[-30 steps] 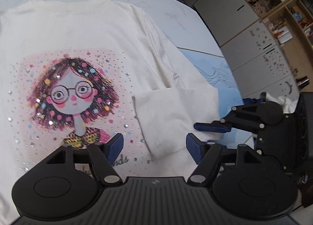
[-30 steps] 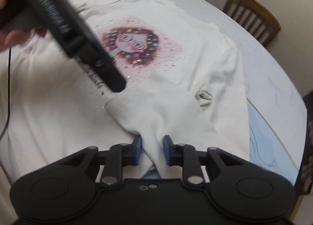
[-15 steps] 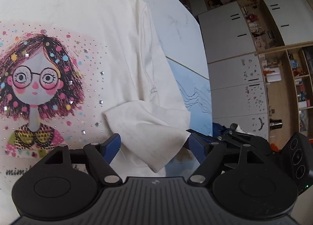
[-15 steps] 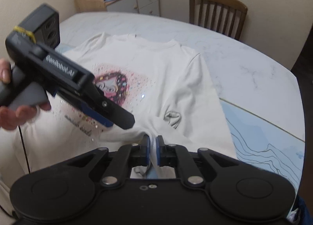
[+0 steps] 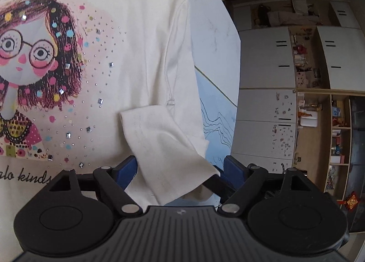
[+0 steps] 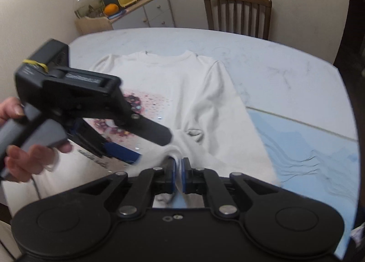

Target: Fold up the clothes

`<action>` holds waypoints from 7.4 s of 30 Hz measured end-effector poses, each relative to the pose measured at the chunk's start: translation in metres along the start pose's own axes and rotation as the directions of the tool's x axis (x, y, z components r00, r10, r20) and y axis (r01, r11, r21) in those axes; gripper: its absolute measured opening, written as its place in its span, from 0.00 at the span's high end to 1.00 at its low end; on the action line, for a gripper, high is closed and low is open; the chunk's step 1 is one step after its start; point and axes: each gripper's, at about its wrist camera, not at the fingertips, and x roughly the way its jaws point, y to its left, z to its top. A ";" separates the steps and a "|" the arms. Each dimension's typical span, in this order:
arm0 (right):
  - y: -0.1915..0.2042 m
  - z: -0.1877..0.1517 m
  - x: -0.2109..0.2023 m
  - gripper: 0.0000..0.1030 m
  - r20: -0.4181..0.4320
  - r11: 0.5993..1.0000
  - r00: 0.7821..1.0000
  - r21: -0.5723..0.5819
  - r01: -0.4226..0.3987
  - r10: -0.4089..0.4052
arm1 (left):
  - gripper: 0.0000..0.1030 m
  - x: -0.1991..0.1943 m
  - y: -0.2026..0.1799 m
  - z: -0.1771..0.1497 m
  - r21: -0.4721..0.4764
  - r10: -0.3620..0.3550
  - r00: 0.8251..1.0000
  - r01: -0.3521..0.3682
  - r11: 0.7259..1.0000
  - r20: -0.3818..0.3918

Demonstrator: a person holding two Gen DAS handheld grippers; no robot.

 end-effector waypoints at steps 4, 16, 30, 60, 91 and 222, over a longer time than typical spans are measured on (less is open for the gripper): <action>0.004 -0.002 0.000 0.00 0.004 0.999 1.000 0.007 -0.031 0.031 | 0.20 0.010 0.001 -0.004 -0.034 -0.017 1.000 0.017 0.999 -0.004; 0.040 -0.011 -0.003 0.00 0.032 0.985 0.985 -0.042 -0.166 0.167 | 0.68 0.026 -0.008 -0.009 0.003 0.017 0.998 -0.017 1.000 -0.063; 0.021 -0.028 -0.013 0.00 -0.008 0.997 0.999 -0.052 -0.048 0.048 | 0.92 -0.043 -0.020 0.008 0.091 -0.050 0.989 0.037 0.995 0.137; 0.046 0.000 0.097 0.00 0.019 0.952 0.963 -0.150 0.268 -0.268 | 0.92 -0.226 0.102 0.022 -0.121 0.096 0.851 -0.039 0.992 0.516; -0.010 0.001 0.062 0.00 0.029 0.970 0.971 0.063 0.236 -0.238 | 0.81 -0.149 0.090 -0.063 0.111 0.376 0.883 -0.420 0.901 0.282; 0.541 0.038 0.225 0.00 -0.347 0.552 0.911 -0.726 -0.411 0.222 | 0.40 -0.492 0.331 -0.061 0.090 0.550 0.720 -0.637 0.765 0.424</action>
